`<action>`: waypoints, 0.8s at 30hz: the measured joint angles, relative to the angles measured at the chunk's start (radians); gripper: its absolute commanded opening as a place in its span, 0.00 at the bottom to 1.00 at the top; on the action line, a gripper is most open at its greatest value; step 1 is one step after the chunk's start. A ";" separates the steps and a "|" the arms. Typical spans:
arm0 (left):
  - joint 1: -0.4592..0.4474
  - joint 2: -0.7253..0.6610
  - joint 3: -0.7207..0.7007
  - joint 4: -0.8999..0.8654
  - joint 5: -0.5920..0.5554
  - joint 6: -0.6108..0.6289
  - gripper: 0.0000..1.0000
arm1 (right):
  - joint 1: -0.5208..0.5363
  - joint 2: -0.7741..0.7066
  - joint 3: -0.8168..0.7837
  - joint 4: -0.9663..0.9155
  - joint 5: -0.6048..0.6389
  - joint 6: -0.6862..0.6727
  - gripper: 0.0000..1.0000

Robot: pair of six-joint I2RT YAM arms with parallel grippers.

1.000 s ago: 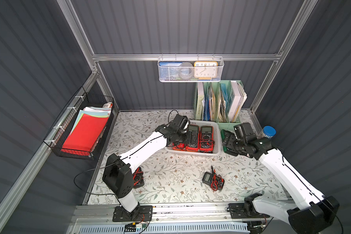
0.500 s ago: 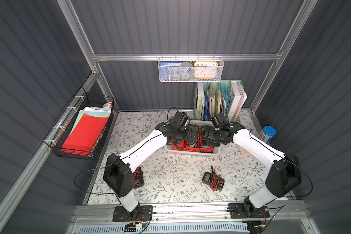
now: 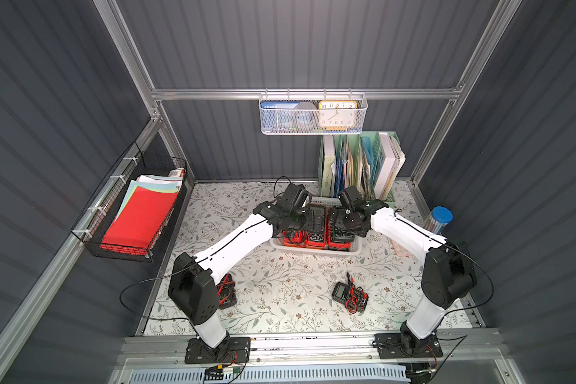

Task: Put the multimeter into the basket
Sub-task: Place the multimeter in the basket, then pick up the multimeter from the center of the board.

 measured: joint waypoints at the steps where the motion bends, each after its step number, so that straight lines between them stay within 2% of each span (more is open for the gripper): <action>1: 0.000 -0.002 0.000 0.000 0.000 0.000 0.99 | 0.003 0.000 0.003 -0.002 -0.002 -0.003 0.99; 7: 0.000 -0.007 0.000 0.000 -0.004 0.000 0.99 | 0.013 -0.043 0.000 -0.005 -0.015 -0.025 0.99; 15: 0.000 -0.008 0.000 -0.001 -0.024 0.000 0.99 | 0.013 -0.292 -0.092 0.003 -0.016 -0.047 0.99; 24: 0.000 -0.098 -0.040 -0.015 -0.027 0.000 0.99 | 0.014 -0.649 -0.554 0.005 -0.058 0.006 0.99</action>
